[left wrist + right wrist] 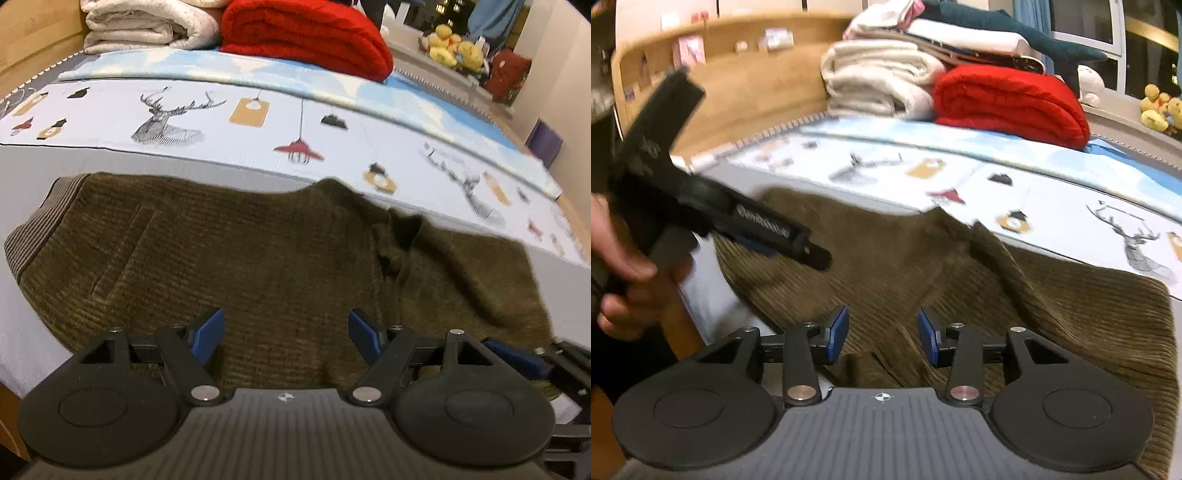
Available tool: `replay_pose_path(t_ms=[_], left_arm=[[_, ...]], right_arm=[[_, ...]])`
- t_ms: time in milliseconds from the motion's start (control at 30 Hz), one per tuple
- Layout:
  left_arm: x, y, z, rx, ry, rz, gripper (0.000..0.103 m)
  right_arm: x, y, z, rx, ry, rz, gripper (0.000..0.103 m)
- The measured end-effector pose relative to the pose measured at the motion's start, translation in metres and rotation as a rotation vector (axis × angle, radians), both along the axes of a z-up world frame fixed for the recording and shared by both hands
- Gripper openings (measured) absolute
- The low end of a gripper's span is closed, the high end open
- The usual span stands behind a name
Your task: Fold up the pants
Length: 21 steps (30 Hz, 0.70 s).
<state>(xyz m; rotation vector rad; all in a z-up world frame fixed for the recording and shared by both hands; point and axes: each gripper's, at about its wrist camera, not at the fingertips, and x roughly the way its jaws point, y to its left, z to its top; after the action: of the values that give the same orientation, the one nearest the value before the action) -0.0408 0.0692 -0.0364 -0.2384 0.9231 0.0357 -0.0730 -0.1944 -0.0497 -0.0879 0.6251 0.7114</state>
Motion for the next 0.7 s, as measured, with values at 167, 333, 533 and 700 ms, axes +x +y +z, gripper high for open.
replay_pose_path(t_ms=[167,333,533,700], left_arm=[[0.046,-0.009,0.031,-0.076,0.029,-0.197,0.026],[0.104,-0.023,0.048,-0.115,0.021,-0.353,0.026],[0.158,-0.027,-0.001,-0.334,0.139,-0.250,0.031],[0.187,-0.046,-0.026,-0.321,0.227,-0.235,0.063]], right_arm=[[0.019,0.011,-0.029,-0.173,0.059,-0.042,0.045],[0.019,0.024,-0.037,-0.210,0.068,0.039,0.037],[0.009,0.010,-0.010,-0.114,0.013,0.098,0.014],[-0.003,-0.016,0.007,-0.024,0.038,0.173,0.014]])
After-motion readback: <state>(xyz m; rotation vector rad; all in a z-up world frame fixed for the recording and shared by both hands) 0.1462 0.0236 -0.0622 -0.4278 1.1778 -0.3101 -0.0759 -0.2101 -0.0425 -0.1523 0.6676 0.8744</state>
